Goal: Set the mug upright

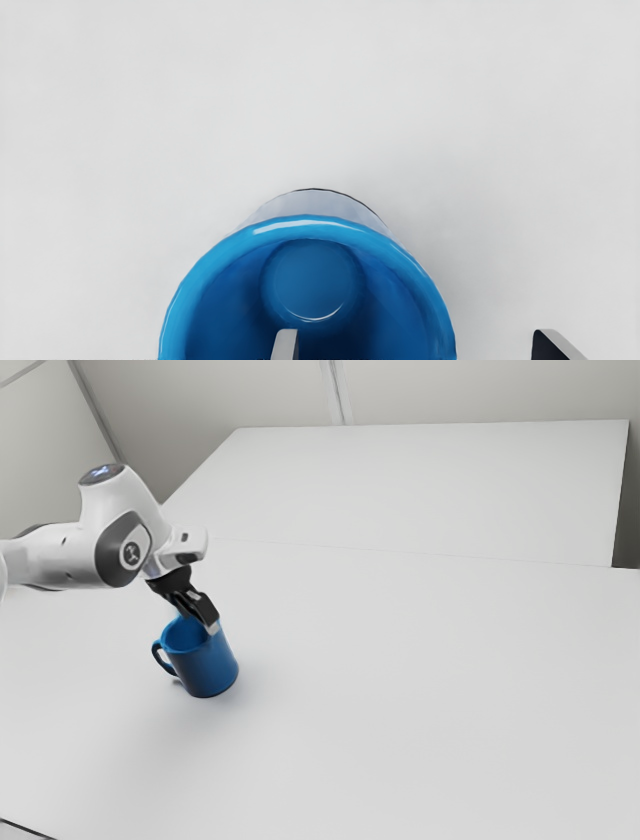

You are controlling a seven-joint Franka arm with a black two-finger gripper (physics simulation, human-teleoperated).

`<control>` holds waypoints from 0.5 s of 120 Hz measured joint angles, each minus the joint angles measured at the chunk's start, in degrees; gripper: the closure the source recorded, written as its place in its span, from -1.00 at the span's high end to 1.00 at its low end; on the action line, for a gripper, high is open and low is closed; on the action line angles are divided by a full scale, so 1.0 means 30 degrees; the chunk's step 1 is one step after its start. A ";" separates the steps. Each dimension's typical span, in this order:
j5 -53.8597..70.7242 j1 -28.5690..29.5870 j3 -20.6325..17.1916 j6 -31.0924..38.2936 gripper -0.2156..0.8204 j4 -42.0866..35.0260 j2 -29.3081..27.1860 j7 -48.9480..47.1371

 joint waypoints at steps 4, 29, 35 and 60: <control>-0.0037 0.0002 -0.0006 -0.0299 0.40 0.0336 -0.0119 -0.0080; -0.0107 -0.0293 0.0014 -0.4232 0.52 0.5841 0.1062 -0.0782; -0.0126 -0.0346 0.0023 -0.5197 0.53 0.7352 0.1532 -0.0967; 0.0012 -0.0475 0.0046 -0.9396 0.56 1.2661 0.2808 -0.1904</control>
